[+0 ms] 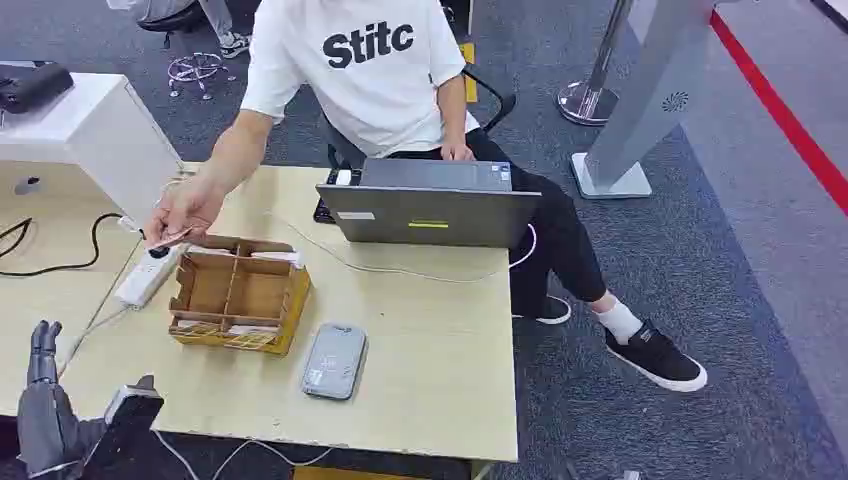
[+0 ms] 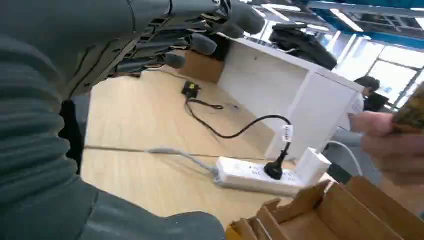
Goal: Pass the card to the sensor for recognition and then transmit it.
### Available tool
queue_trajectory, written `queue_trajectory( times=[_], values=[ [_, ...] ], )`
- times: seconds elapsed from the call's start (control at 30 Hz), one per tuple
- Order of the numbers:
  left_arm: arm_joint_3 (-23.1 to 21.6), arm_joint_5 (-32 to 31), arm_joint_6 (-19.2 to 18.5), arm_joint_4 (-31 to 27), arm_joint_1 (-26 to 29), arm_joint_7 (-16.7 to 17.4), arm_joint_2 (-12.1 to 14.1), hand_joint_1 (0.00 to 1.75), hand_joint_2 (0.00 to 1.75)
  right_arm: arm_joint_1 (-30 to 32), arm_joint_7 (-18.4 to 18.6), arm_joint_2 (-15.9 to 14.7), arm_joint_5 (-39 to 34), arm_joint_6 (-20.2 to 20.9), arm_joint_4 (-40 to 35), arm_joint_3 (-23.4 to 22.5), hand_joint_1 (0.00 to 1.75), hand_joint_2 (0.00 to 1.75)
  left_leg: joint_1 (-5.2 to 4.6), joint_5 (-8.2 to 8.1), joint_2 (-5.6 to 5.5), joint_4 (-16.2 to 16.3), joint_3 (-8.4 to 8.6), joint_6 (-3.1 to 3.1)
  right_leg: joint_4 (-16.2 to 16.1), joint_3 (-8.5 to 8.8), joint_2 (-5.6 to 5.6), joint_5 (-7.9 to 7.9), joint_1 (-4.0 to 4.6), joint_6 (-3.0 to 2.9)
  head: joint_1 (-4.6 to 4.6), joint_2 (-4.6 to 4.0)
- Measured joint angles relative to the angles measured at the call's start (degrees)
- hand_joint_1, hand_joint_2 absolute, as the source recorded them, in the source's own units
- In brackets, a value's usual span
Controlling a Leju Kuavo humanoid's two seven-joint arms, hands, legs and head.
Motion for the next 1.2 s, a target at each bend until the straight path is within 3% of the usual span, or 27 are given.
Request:
queue_trajectory(
  times=[0.83,0.87,0.9,1.2],
  values=[
    [-27.5,-31.7,-1.6,1.3,-13.7,26.5,21.3,0.0,1.75,-2.9,4.5,2.2,-1.4,2.2,1.7,0.7,0.0,1.75,0.0,0.04,0.01,0.0,0.0,-0.05,0.0,-0.01,0.03,0.03,0.0,-0.03,0.0,0.02],
    [-28.7,-33.2,-1.7,1.4,-14.4,27.7,22.2,1.64,1.75,-3.0,4.7,2.2,-1.5,2.3,1.8,0.7,0.0,1.75,0.0,0.04,0.0,0.0,-0.01,-0.05,0.0,-0.01,0.03,0.03,0.0,-0.03,0.02,0.02],
    [-29.6,-34.3,-1.7,1.5,-15.0,28.7,22.8,1.75,1.75,-3.1,5.0,2.3,-1.5,2.3,1.9,0.8,0.0,1.75,0.0,0.04,0.0,0.0,-0.01,-0.04,0.0,-0.01,0.02,0.03,0.0,-0.03,0.0,0.02],
    [-37.1,-46.1,-1.9,1.4,-19.1,38.7,28.1,1.75,1.75,-3.5,6.4,2.7,-3.5,3.4,2.2,2.0,0.0,1.75,0.0,0.05,0.01,0.0,-0.01,-0.04,0.0,-0.01,0.03,0.05,0.0,-0.05,0.0,0.0]
  ],
)
